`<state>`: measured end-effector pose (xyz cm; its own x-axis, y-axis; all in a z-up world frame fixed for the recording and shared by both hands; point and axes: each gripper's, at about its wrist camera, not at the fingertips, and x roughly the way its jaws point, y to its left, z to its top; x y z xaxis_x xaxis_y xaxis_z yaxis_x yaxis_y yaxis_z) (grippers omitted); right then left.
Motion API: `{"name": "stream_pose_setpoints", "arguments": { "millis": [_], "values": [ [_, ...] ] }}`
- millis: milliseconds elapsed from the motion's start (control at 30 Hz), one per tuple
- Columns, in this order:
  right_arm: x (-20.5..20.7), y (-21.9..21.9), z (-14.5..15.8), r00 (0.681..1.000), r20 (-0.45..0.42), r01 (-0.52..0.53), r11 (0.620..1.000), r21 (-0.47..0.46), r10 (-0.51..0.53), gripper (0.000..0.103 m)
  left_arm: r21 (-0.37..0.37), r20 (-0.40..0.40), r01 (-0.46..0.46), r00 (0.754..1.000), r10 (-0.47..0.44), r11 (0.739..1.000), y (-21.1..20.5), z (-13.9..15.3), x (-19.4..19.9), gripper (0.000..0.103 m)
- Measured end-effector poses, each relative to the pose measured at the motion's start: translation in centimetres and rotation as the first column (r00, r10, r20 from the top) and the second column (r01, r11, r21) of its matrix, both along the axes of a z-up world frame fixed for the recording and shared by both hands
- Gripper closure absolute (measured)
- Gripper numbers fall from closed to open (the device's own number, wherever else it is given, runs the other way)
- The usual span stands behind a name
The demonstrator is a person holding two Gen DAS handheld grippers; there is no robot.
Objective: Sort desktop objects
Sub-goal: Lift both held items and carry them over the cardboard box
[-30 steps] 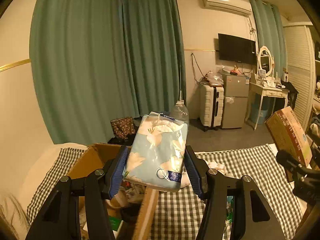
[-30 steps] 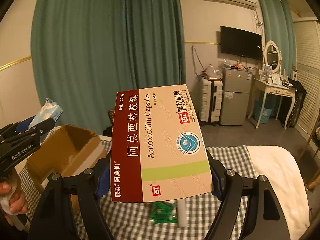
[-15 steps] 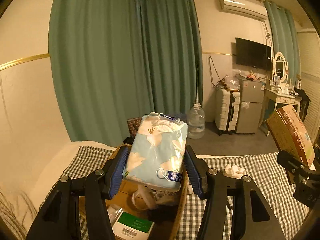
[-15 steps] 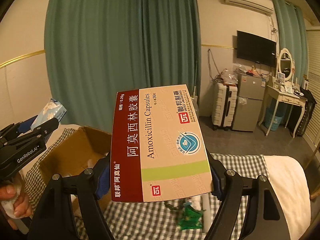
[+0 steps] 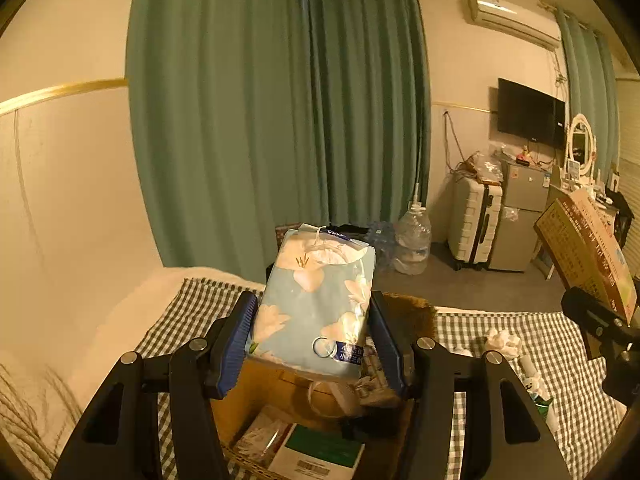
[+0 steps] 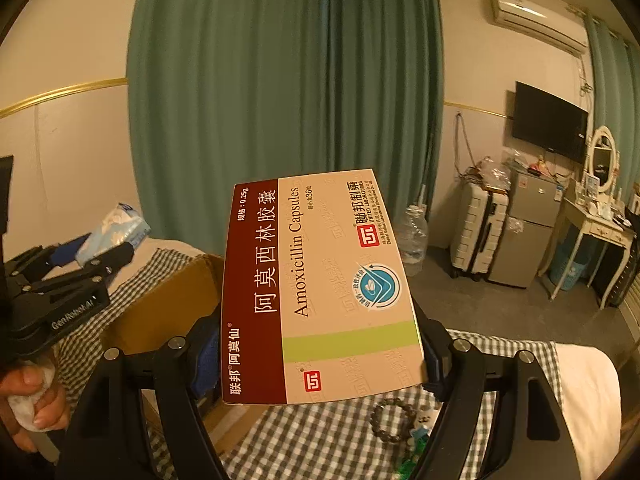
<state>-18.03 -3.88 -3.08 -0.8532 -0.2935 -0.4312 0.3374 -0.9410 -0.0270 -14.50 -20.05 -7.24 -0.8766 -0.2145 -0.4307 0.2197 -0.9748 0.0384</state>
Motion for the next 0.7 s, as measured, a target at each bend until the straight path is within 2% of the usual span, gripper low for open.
{"name": "stream_pose_setpoints", "arguments": {
  "millis": [433, 700],
  "values": [
    [-2.4, -6.2, -2.1, 0.994, 0.025, -0.103, 0.995, 0.014, 0.103, 0.026, 0.013, 0.061, -0.036, 0.998, 0.035, 0.999, -3.7, -2.3, -1.6, 0.046],
    [-5.0, -8.5, -4.9, 0.985, 0.088, -0.150, 0.989, 0.010, 0.148, 0.026, 0.018, 0.136, -0.034, 0.990, 0.031, 0.999, -4.6, -4.8, -3.3, 0.046]
  ]
}}
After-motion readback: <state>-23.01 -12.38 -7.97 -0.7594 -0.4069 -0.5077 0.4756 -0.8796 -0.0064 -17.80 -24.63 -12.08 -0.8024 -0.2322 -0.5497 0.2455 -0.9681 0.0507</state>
